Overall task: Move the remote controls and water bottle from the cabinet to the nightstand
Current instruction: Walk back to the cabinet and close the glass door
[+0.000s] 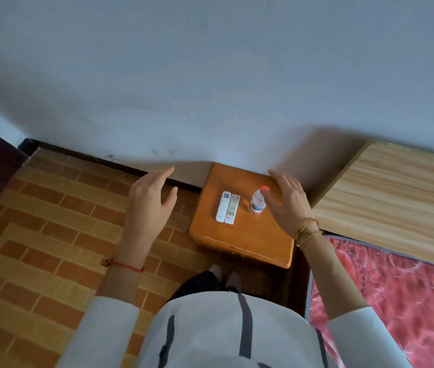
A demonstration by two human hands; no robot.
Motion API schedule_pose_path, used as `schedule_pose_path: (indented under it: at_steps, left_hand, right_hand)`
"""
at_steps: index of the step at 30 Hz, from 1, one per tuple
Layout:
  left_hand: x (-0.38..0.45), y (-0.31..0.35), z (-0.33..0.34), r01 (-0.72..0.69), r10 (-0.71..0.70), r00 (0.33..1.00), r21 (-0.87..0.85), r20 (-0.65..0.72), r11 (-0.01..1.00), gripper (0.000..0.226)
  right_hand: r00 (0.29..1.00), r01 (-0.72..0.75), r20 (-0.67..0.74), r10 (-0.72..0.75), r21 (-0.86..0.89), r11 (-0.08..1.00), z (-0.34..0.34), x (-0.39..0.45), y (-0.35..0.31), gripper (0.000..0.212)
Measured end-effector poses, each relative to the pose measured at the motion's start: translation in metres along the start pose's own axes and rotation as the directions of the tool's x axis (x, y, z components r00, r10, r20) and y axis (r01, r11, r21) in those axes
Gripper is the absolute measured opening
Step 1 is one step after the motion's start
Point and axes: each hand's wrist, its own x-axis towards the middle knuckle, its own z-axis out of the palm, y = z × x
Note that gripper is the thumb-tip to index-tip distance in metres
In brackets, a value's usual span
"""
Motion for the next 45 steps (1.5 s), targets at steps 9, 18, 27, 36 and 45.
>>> schedule_pose_path:
  at_steps: [9, 18, 27, 36, 45]
  left_hand:
    - [-0.067, -0.029, -0.04, 0.334, -0.331, 0.937, 0.003, -0.111, 0.943, 0.044]
    - [-0.139, -0.079, -0.086, 0.573, -0.56, 0.786, -0.033, -0.262, 0.819, 0.042]
    - [-0.204, -0.167, -0.147, 0.769, -0.721, 0.564, -0.061, -0.403, 0.636, 0.042]
    - [-0.266, -0.265, -0.225, 0.877, -0.773, 0.388, -0.056, -0.501, 0.477, 0.042]
    - [-0.334, -0.329, -0.276, 0.929, -0.772, 0.21, -0.124, -0.6, 0.349, 0.042]
  right_hand:
    - [0.951, 0.234, 0.215, -0.223, -0.025, 0.972, 0.03, 0.021, -0.056, 0.052]
    - [0.769, 0.517, 0.414, -0.487, 0.046, 0.855, 0.095, 0.025, -0.16, 0.05]
    - [0.517, 0.705, 0.563, -0.645, 0.147, 0.694, 0.197, 0.003, -0.305, 0.049]
    - [0.306, 0.779, 0.61, -0.731, 0.28, 0.56, 0.31, -0.032, -0.454, 0.053]
    - [0.07, 0.855, 0.632, -0.772, 0.361, 0.373, 0.396, -0.079, -0.566, 0.051]
